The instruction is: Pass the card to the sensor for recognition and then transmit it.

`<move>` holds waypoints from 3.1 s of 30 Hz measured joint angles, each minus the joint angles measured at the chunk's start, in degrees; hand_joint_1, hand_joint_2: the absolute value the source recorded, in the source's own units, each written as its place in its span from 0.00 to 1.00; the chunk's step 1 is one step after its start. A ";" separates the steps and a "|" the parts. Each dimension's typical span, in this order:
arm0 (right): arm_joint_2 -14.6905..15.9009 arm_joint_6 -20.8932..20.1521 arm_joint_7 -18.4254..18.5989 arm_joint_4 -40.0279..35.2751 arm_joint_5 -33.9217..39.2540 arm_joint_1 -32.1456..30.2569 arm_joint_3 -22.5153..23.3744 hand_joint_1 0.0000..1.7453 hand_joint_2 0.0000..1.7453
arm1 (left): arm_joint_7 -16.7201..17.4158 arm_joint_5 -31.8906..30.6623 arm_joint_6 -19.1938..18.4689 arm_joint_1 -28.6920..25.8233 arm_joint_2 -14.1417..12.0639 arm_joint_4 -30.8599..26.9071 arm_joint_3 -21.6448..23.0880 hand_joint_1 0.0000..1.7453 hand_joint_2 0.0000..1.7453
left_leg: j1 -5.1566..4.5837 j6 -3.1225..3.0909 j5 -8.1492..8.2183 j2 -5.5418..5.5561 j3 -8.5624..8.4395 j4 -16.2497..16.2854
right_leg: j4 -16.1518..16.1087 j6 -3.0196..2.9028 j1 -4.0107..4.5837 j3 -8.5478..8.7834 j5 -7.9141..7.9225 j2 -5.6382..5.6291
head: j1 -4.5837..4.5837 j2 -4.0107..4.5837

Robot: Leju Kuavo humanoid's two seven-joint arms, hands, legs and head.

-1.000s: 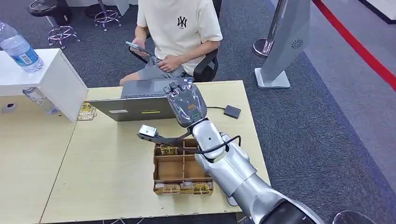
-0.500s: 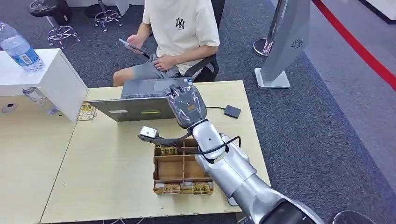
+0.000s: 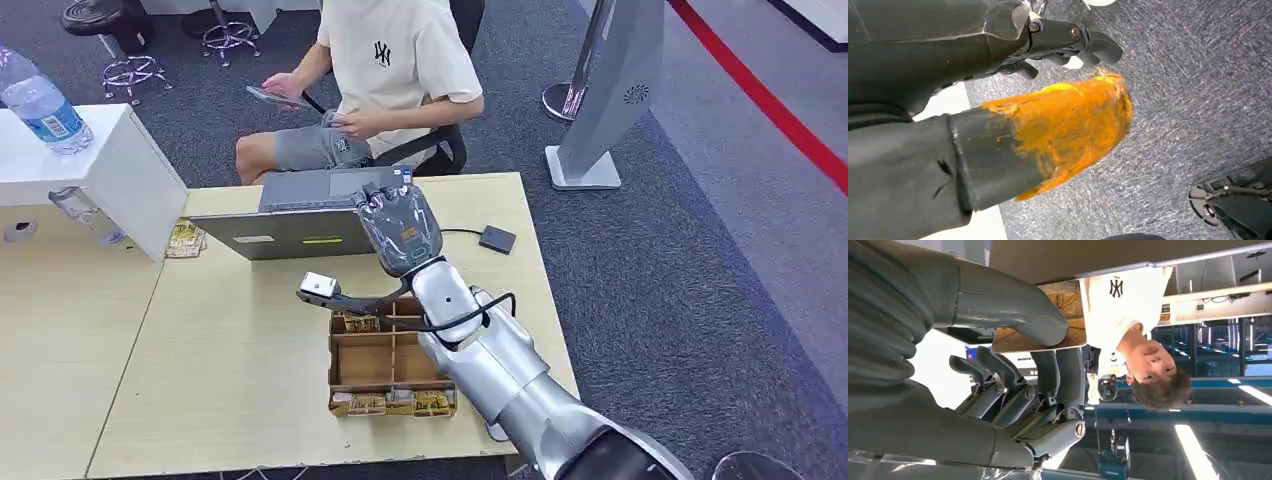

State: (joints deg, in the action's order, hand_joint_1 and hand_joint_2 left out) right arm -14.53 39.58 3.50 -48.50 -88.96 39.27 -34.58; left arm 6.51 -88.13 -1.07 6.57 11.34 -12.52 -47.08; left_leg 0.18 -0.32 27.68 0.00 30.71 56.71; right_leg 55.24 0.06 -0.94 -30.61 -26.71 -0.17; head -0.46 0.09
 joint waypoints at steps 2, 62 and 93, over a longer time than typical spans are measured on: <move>0.00 0.00 0.00 0.07 0.02 0.00 -0.02 1.00 1.00 | 0.00 -0.02 0.00 0.00 0.00 0.00 0.00 0.00 0.00 | 0.00 0.00 0.00 0.00 0.00 0.00 | 0.00 0.00 0.00 0.00 0.00 0.00 | 0.00 0.00; -1.47 -2.37 -20.01 -15.30 29.81 -10.65 4.38 0.00 0.00 | -1.12 2.34 2.49 -0.70 0.13 0.00 -0.83 0.00 0.00 | 0.02 0.02 0.00 0.04 0.01 0.08 | 0.07 -0.01 0.01 -0.01 -0.02 0.05 | 0.02 0.00; 11.63 -64.77 -29.22 -19.66 87.30 -34.38 -10.53 0.00 0.00 | -1.88 5.75 3.83 -1.39 -0.28 0.00 -5.00 0.00 0.00 | 0.01 0.02 0.03 0.03 0.03 0.10 | 0.06 -0.02 0.01 0.00 -0.02 0.07 | 0.00 0.00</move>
State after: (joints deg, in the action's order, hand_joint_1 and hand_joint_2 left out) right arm -2.91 -25.18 -25.72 -68.16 -1.66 4.88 -45.11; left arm 4.63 -82.38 2.76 5.18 11.06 -12.52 -52.08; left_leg 0.19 -0.30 27.71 0.04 30.74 56.80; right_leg 55.30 0.04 -0.93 -30.61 -26.73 -0.10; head -0.46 0.09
